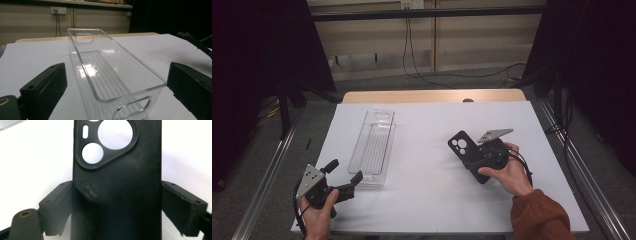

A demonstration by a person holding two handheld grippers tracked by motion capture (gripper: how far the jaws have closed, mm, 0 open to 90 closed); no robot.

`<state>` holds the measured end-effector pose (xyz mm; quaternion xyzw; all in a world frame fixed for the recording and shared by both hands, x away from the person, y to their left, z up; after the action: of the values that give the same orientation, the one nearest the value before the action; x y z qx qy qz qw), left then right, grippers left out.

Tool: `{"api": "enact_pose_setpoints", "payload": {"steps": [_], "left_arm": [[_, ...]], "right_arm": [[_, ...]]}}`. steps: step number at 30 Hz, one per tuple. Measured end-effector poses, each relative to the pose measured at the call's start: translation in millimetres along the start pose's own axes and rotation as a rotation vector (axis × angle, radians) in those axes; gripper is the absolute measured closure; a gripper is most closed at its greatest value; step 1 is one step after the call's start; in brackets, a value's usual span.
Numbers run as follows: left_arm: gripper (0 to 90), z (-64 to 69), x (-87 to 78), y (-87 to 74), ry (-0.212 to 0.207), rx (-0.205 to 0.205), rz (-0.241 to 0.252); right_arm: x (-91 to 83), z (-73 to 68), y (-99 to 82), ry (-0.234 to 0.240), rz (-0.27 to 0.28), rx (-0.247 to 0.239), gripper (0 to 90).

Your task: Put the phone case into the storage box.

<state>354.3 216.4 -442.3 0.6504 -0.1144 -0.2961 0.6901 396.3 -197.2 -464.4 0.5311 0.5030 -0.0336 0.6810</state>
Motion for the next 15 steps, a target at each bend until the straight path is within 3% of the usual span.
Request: {"api": "enact_pose_setpoints", "payload": {"steps": [15], "left_arm": [[3.1,0.9,-1.1,0.7,-0.001,-0.002,0.005]], "right_arm": [[-15.2,-1.5,5.3,-0.004,0.205,0.001,14.2]]}}
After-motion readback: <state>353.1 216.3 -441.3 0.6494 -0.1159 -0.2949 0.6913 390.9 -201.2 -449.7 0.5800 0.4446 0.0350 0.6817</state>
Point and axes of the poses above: each handheld gripper's, and its own axes: x roughly forward along the jaws, y roughly out of its top, z roughly to its right, the point moved 7 cm from there along x, roughly forward along the jaws, and after that the axes turned 1 degree about z, right-handed, at the moved point
